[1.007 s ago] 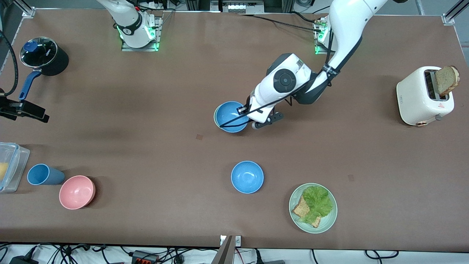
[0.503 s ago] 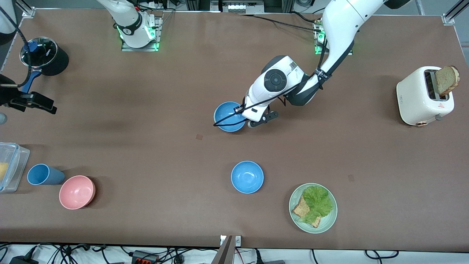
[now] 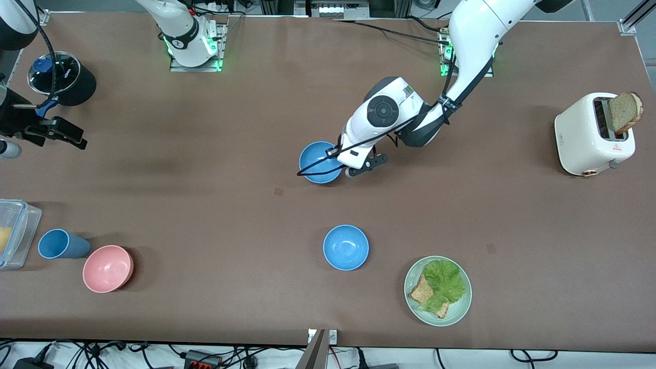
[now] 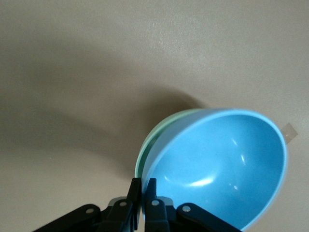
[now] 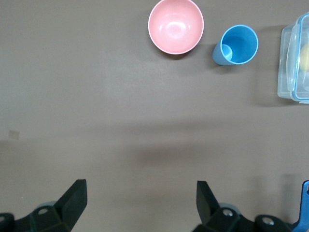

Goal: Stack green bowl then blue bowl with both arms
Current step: 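Lower the blue bowl into the green bowl with the left gripper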

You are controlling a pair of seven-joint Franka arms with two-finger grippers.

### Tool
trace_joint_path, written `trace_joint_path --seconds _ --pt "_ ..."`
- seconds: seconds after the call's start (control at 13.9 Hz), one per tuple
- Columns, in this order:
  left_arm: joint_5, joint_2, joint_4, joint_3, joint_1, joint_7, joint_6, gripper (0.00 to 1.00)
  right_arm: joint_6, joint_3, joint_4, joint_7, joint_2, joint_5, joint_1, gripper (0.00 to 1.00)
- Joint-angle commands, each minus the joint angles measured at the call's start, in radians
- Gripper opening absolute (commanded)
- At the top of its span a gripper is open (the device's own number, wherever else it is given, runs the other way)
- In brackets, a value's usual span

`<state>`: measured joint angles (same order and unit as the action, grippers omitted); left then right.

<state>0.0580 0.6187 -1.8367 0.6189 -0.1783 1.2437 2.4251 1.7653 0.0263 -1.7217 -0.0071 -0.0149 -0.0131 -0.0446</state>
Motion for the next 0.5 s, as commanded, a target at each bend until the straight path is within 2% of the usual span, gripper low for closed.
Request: trace_joint_path --seconds 0.0,0.29,0.43 --pt "0.025 -0.013 -0.003 -0.008 -0.003 0.042 0.005 0.25 -0.003 0.003 0.019 -0.030 0.006 -0.008 0.002 1.00" --pt "0.025 -0.031 0.010 -0.004 0.031 0.054 -0.006 0.28 -0.018 0.001 0.019 -0.051 0.006 -0.008 0.003 1.00" --pt "0.025 -0.040 0.042 0.005 0.062 0.051 -0.067 0.29 -0.018 0.001 0.019 -0.050 0.004 -0.008 0.003 1.00"
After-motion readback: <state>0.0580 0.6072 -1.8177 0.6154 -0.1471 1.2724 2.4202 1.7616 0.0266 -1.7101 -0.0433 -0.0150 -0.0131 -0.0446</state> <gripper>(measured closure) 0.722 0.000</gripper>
